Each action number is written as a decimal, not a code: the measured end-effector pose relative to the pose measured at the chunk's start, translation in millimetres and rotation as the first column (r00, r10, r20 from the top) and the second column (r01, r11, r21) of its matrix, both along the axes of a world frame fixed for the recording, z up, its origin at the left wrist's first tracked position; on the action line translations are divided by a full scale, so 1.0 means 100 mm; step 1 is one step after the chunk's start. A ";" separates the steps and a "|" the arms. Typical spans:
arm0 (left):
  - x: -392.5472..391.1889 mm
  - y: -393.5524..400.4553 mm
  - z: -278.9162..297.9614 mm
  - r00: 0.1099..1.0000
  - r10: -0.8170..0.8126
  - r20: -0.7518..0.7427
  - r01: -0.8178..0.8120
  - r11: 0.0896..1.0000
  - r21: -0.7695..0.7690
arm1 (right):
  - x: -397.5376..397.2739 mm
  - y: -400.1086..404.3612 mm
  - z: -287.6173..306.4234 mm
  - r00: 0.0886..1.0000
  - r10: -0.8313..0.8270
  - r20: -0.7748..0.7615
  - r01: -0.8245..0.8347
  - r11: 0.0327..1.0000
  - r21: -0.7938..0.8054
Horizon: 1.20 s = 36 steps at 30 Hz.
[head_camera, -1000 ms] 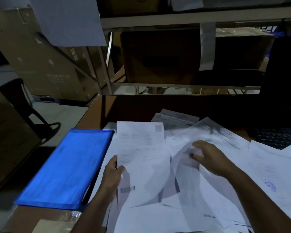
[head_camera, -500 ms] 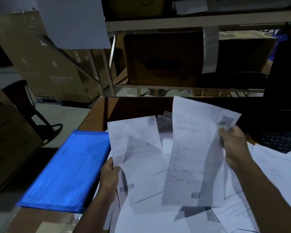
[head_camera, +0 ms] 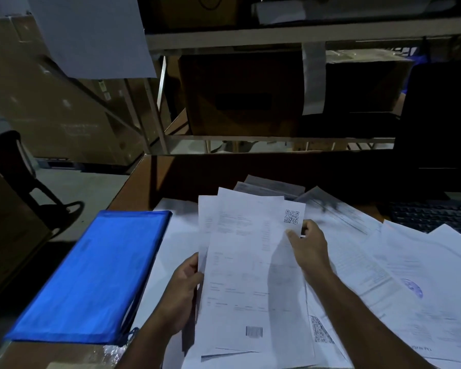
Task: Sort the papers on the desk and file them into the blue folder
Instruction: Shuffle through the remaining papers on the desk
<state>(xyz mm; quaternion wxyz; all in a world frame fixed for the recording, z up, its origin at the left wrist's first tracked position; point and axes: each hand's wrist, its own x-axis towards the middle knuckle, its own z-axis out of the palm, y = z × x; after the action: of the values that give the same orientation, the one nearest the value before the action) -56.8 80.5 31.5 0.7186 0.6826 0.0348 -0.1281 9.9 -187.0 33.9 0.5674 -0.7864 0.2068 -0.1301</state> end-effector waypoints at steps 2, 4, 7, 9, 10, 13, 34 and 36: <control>-0.02 -0.01 0.01 1.000 -0.010 -0.007 0.010 1.000 0.002 | -0.02 -0.01 0.01 1.000 0.028 0.010 -0.028 1.000 0.001; -0.03 -0.01 0.00 1.000 -0.005 -0.018 0.004 1.000 -0.017 | -0.05 -0.01 0.04 0.999 0.030 0.028 -0.030 0.999 0.017; -0.03 -0.01 -0.01 0.999 0.018 -0.043 -0.019 0.999 -0.026 | -0.07 -0.05 0.05 0.998 0.020 0.058 -0.024 0.998 0.063; -0.03 -0.03 -0.01 0.997 0.040 -0.062 -0.042 0.998 -0.042 | -0.08 -0.06 0.05 0.993 0.062 0.099 -0.073 0.992 0.108; -0.03 -0.04 0.01 0.997 0.052 -0.059 -0.055 0.997 -0.052 | -0.09 -0.06 0.05 0.989 0.089 0.117 -0.103 0.987 0.125; -0.04 -0.10 0.07 0.995 0.069 -0.071 -0.076 0.991 -0.107 | -0.10 -0.07 0.03 0.980 0.129 0.152 -0.151 0.979 0.140; 0.28 0.38 -0.26 0.845 0.530 -0.073 -0.535 0.840 -0.093 | -0.54 -0.31 -0.37 0.891 0.318 -0.323 -0.453 0.642 -0.619; 0.27 0.38 -0.27 0.836 0.546 -0.060 -0.549 0.831 -0.093 | -0.56 -0.31 -0.35 0.936 0.299 -0.185 -0.347 0.697 -0.628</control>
<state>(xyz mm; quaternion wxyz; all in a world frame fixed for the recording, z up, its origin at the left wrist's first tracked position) -29.4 118.3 4.4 0.7598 0.6028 0.2330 0.0707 -46.0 -218.0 -0.8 0.2645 -0.9618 0.0265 -0.0651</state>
